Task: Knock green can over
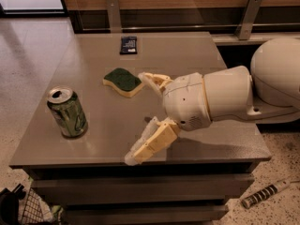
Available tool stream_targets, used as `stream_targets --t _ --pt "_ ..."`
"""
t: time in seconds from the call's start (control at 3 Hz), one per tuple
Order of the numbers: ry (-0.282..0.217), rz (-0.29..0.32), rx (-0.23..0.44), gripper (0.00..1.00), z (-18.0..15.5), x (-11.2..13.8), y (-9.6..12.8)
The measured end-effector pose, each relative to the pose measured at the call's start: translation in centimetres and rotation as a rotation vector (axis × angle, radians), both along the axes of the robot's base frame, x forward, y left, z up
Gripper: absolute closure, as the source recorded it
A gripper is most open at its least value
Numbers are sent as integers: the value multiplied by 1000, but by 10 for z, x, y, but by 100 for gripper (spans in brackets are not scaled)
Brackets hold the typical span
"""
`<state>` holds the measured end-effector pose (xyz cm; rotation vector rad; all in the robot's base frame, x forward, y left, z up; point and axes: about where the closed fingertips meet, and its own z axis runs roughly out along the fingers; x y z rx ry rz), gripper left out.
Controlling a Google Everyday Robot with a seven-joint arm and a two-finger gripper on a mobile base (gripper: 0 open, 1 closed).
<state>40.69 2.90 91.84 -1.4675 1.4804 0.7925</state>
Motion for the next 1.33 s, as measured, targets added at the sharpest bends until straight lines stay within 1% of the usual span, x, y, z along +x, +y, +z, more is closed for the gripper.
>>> stream_targets --t 0.33,0.67,1.0,1.33 --pt "5 -18 25 0 0 6 5" --pt "19 -39 101 0 1 25 26" --pt "22 -51 175 0 3 42 47" --pt "21 -59 227 0 -1 47 62"
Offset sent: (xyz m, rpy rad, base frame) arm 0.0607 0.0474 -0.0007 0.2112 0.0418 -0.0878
